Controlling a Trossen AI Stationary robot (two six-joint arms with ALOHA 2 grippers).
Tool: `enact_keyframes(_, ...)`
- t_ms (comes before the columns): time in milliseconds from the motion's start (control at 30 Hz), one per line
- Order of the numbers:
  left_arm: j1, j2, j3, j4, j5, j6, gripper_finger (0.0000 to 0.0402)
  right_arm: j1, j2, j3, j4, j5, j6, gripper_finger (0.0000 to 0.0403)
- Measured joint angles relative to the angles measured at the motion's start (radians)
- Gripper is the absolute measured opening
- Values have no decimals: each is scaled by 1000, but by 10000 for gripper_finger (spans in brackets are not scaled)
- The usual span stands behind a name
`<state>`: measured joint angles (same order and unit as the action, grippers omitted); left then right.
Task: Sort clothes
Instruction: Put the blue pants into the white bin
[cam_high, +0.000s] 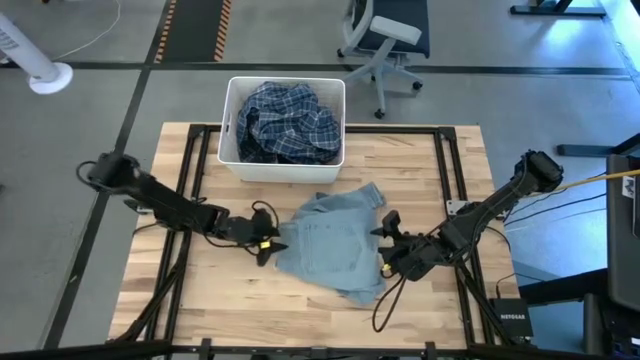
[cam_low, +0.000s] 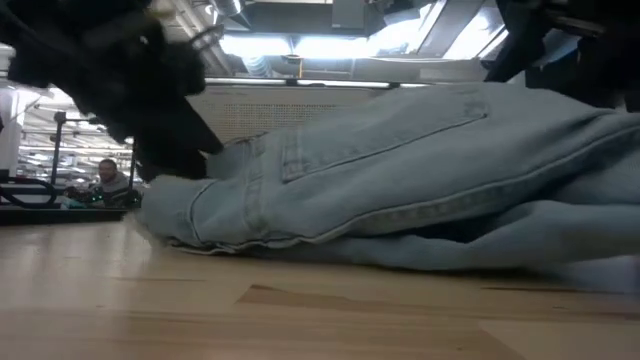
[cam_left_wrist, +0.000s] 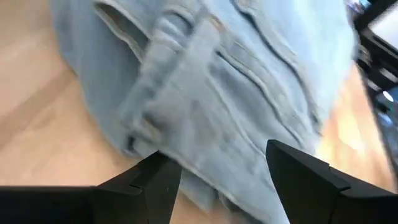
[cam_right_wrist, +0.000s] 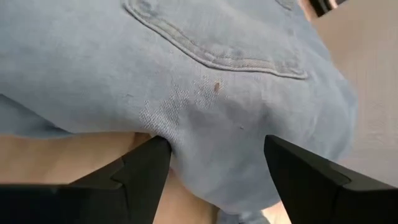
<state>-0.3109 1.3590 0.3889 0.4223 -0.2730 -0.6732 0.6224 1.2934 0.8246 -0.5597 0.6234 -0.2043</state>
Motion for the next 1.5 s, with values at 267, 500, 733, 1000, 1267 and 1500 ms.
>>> enact_keyframes(267,-51,-224,0,-91,2,68,226,-1,0,0,-101,69,19,275)
enact_keyframes(500,-116,-223,0,0,-20,158,226,14,-1,-10,-309,90,273,275)
enact_keyframes(733,-134,-101,0,51,-106,153,226,19,-1,-196,-85,-11,381,275)
enact_keyframes(1000,-89,57,0,151,-150,161,226,4,-1,-447,462,-66,356,275)
enact_keyframes(1267,-79,213,29,385,-164,304,226,-81,0,-579,820,-110,282,275)
enact_keyframes(1500,-42,374,91,373,-163,203,226,-152,19,-578,946,-157,184,275)
